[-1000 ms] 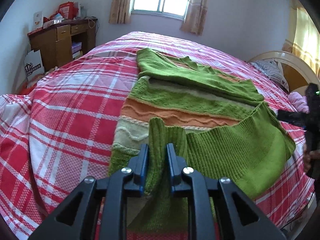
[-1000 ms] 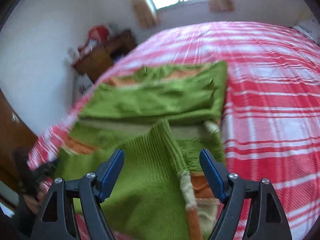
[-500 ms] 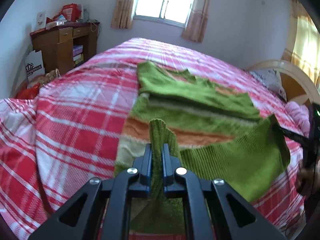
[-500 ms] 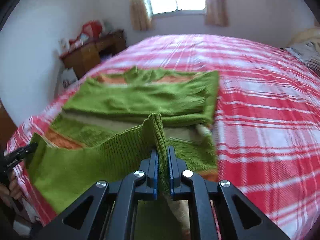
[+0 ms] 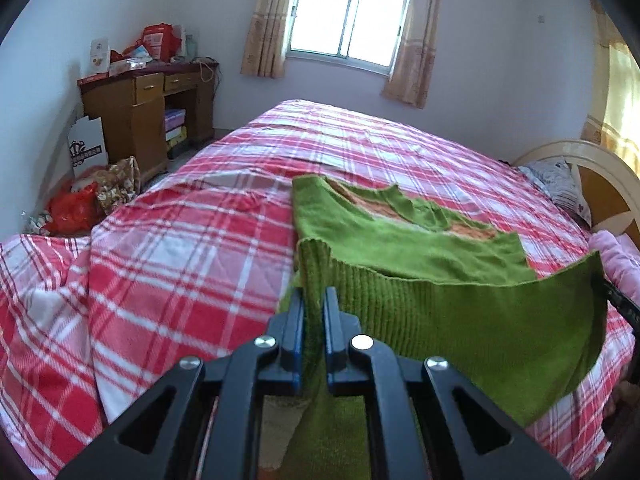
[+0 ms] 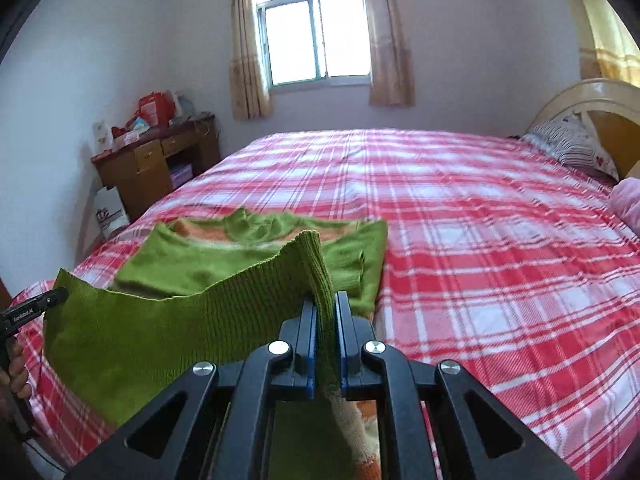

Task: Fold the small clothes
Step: 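Lift the ribbed hem with both grippers and fold it over toward the collar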

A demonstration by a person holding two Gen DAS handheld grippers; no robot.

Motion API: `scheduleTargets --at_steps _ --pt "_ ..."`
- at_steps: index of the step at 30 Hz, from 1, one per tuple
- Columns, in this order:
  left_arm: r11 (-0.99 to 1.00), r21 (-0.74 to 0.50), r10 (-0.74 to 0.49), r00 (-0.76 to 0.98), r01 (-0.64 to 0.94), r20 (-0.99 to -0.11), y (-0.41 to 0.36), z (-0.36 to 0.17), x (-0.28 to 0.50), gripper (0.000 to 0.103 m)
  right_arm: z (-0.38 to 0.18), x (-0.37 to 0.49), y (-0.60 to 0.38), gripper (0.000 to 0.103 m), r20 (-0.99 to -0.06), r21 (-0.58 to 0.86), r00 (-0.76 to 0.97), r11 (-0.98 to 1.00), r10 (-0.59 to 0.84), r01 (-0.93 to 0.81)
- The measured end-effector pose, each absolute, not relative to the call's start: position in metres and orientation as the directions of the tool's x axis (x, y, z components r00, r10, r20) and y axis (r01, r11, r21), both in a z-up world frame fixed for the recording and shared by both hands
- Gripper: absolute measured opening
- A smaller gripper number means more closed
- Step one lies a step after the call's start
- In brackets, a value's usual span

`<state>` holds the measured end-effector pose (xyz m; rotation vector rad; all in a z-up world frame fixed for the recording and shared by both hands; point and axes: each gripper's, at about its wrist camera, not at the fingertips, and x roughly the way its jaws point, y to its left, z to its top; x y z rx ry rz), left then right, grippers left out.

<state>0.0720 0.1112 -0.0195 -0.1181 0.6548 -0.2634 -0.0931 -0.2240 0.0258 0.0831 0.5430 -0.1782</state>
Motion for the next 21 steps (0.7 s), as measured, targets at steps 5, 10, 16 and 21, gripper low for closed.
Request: scheduleTargets --at_steps 5,10,16,21 --pt "0.962 -0.208 -0.266 0.774 0.176 -0.575 0.108 -0.013 0.097 0.008 0.032 -0.074 -0.231 0.007 -0.512 0.037 0.843 0.976 -0.167 0.216" --pt "0.966 -0.204 -0.252 0.775 0.161 -0.58 0.098 -0.009 0.126 0.008 0.035 -0.049 -0.235 0.007 -0.513 0.008 0.838 0.974 -0.189 0.225" --pt "0.967 -0.203 -0.245 0.777 0.153 -0.58 0.085 -0.009 0.161 0.008 0.028 -0.008 -0.254 0.007 -0.546 0.006 0.811 0.967 -0.21 0.254" --pt "0.972 -0.196 -0.221 0.766 0.127 -0.603 0.075 -0.013 0.191 0.008 0.019 0.025 -0.269 0.007 -0.577 0.018 0.789 0.963 -0.21 0.27"
